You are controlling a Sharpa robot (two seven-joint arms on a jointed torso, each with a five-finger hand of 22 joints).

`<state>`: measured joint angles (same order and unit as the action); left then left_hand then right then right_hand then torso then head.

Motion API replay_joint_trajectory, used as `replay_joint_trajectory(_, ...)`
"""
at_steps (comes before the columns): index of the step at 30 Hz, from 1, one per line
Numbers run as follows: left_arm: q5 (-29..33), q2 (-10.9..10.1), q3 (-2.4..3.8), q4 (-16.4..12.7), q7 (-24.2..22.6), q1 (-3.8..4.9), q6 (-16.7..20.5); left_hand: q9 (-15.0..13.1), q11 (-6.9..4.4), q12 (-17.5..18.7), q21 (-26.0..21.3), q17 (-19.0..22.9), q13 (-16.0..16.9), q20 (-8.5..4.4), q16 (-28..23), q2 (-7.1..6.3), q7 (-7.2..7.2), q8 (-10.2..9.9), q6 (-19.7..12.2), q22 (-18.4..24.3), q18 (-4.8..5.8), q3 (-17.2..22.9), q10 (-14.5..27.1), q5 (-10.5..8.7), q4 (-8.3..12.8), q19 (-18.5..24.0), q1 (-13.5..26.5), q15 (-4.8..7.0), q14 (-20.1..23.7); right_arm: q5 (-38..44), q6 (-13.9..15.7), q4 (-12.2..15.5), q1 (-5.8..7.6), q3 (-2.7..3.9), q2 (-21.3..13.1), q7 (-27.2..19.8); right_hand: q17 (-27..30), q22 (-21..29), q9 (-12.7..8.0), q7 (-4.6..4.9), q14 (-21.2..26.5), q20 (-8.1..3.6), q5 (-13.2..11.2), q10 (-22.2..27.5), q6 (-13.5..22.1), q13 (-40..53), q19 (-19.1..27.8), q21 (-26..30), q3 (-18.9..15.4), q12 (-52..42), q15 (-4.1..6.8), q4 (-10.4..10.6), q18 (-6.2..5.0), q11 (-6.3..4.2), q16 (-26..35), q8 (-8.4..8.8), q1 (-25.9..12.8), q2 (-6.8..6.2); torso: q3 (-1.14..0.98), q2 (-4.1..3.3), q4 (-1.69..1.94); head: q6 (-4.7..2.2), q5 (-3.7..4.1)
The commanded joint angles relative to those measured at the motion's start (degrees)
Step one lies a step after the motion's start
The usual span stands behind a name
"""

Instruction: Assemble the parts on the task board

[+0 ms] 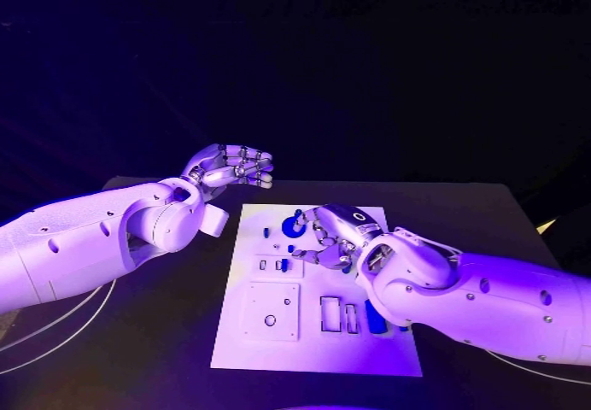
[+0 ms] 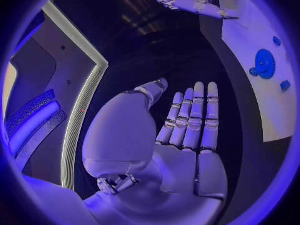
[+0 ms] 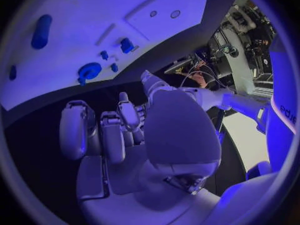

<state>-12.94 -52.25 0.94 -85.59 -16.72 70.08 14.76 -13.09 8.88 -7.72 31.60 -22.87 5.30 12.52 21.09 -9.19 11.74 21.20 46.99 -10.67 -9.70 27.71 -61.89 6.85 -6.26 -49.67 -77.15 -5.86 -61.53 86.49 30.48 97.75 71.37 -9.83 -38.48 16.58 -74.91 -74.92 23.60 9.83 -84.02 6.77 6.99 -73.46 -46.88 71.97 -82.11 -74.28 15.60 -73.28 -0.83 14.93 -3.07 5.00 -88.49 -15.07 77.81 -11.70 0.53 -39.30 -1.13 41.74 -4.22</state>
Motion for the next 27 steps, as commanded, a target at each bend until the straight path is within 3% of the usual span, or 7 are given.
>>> replay_joint_trajectory(1,-7.0,0.1,0.04,-0.1,7.6,0.04,1.2,-1.4,-1.62,-2.5,5.6,-5.3,1.3,-2.27,7.8,-0.47,-0.68,2.2,1.9,-3.0,-0.80,0.9,-4.0,0.37,-0.2,-3.4,0.4,2.34,-5.4,-7.8,-5.2,2.3,1.96,0.11,-3.6,-10.3,-11.0,-5.6,-0.1,-0.02,-5.0,-0.03,0.0,0.4,0.4,-0.1,0.4,0.5,0.4,0.2,0.04,-0.1,-0.57,0.01,0.2,-0.50,0.7,0.05,0.06,0.49,-0.09,0.04,0.09)
replay_joint_trajectory(6,-15.2,0.1,0.06,-0.3,16.6,0.06,-3.1,-5.4,-3.80,-15.2,19.5,-26.3,11.3,-4.92,35.1,-0.70,-2.34,6.4,1.1,-11.5,-0.64,-1.5,-4.3,0.07,-5.6,-5.1,6.2,4.35,-11.1,-15.2,-8.9,3.4,3.98,0.14,-8.8,-13.2,-10.9,-5.6,0.0,-0.09,-4.9,-0.03,0.1,0.3,0.0,0.0,0.4,0.6,0.8,0.0,0.07,0.3,-0.57,-0.04,0.2,-1.18,1.0,0.35,0.11,1.00,-0.15,0.09,-0.08)
replay_joint_trajectory(9,-22.6,0.1,0.16,-1.0,24.8,0.12,-8.3,-10.5,-4.61,-35.7,31.4,-42.7,26.4,-5.56,51.8,0.63,-3.13,12.1,-1.7,-22.6,0.05,-5.4,2.1,0.34,-10.0,-6.7,7.4,5.09,-17.3,-21.2,-9.9,3.1,4.55,0.14,-11.7,-14.4,-10.8,-5.7,0.0,-0.20,-4.9,-0.08,0.9,0.1,-0.2,0.1,0.3,0.5,1.0,-0.2,0.15,0.8,-0.54,-0.13,0.3,-1.72,0.9,0.36,0.15,1.12,0.13,0.23,-0.13)
replay_joint_trajectory(12,-29.1,0.2,0.29,-1.7,31.1,0.38,-13.0,-12.7,-5.02,-42.8,35.0,-44.9,30.5,-5.98,54.0,1.98,-3.54,15.1,-2.7,-27.3,0.57,-8.0,4.0,0.37,-10.6,-8.0,10.5,5.68,-18.6,-24.5,-9.9,2.3,4.78,0.13,-13.3,-15.2,-10.8,-5.9,0.0,-0.33,-4.9,-0.23,7.0,-0.2,0.0,0.1,0.2,0.5,0.1,-0.4,0.28,1.4,-0.51,-0.26,0.3,-2.78,0.0,-0.49,0.15,1.30,0.14,0.37,-0.12)
replay_joint_trajectory(17,-40.1,1.3,0.38,-2.5,39.2,1.20,-19.6,-15.8,-6.46,-48.2,41.7,-52.1,32.7,-6.94,59.5,3.11,-5.19,20.2,-1.7,-39.0,2.34,-11.7,2.5,0.07,-10.6,-15.1,13.5,6.88,-22.8,-26.1,-9.7,0.4,4.97,0.13,-15.0,-16.6,-9.7,-5.5,0.0,-0.42,-4.6,-0.29,8.3,-0.2,-0.2,0.1,0.5,1.2,0.0,-0.4,0.35,1.3,-0.66,-0.35,0.8,-3.31,0.0,-0.18,0.06,1.57,0.12,0.51,-0.43)
replay_joint_trajectory(21,-45.0,2.6,0.39,-2.2,42.8,1.52,-24.3,-19.8,-7.44,-54.7,43.4,-53.6,39.8,-7.67,60.6,3.96,-6.39,25.2,-2.0,-41.8,2.74,-13.8,-1.3,0.07,-10.6,-16.4,14.0,7.78,-23.6,-25.7,-9.4,-1.0,5.03,0.12,-15.7,-17.0,-9.5,-5.5,0.0,-0.43,-4.6,-0.30,8.4,-0.1,-0.2,-0.1,0.6,1.3,0.0,-0.3,0.36,1.4,-0.68,-0.36,0.9,-3.38,-0.1,-0.22,0.09,1.63,0.17,0.67,-0.42)
replay_joint_trajectory(27,-49.4,5.4,0.17,-0.3,45.1,1.71,-29.7,-21.2,-7.53,-57.2,45.0,-54.9,42.5,-8.01,61.5,4.68,-6.33,25.7,-4.0,-44.8,3.24,-15.1,-2.6,-0.23,-10.6,-18.1,15.0,7.94,-24.2,-23.6,-8.9,-2.0,5.07,0.12,-16.2,-17.1,-9.4,-5.4,0.0,-0.44,-4.5,-0.31,8.6,0.0,-0.2,-0.2,0.6,1.5,-0.1,-0.2,0.38,1.4,-0.70,-0.37,0.9,-3.49,-0.2,-0.22,0.04,1.64,0.26,0.85,-0.53)
